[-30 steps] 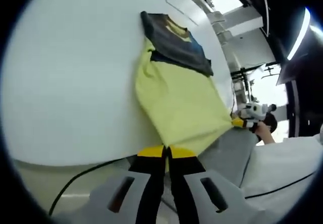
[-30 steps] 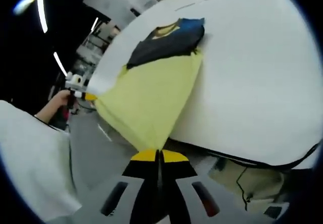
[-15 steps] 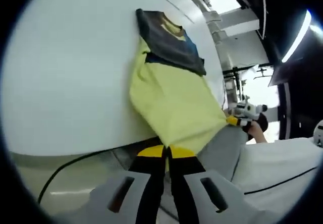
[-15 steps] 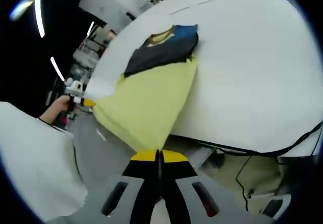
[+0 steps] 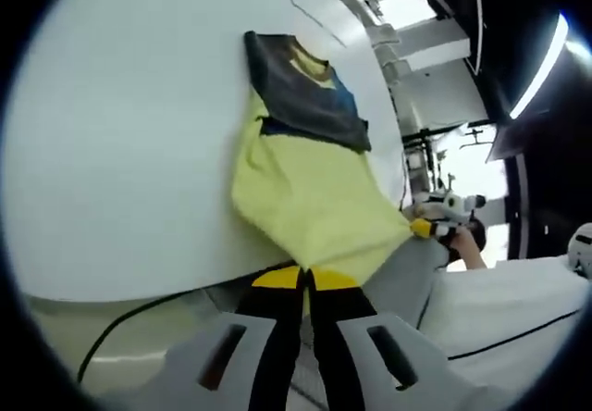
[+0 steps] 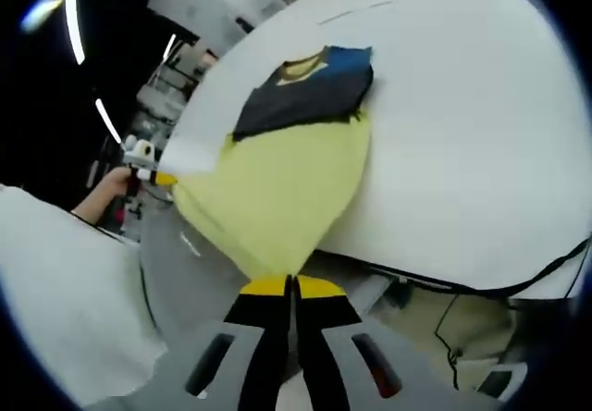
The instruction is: Fold the garment on the visible template until the final outline fits inside the template.
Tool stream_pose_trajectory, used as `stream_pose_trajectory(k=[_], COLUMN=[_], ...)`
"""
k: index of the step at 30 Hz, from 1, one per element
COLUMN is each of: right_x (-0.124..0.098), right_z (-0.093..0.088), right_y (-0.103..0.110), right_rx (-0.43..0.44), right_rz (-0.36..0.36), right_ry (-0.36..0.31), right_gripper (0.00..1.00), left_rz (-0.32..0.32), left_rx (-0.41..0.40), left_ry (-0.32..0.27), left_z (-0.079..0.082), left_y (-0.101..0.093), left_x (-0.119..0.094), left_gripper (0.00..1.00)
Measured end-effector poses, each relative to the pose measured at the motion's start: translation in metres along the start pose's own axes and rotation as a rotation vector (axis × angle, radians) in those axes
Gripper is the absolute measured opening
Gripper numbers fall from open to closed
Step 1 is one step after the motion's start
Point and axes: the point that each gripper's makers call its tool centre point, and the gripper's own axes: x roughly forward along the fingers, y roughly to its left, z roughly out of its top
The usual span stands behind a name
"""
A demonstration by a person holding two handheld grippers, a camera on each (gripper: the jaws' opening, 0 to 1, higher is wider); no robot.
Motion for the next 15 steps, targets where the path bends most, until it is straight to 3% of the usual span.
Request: stream_pose_trajectory(k=[15], right_x=[-0.007], right_z=[0.049], right_y=[-0.011], right_rx=[-0.055], right_rz=[-0.002], right_ry=[-0.034], right_gripper=[0.02], left_rz=[-0.032], left_rx=[0.040], left_ry=[-0.035], left_z=[0.042], left_y=[-0.016], left_x=[-0.002], left_gripper=[0.00])
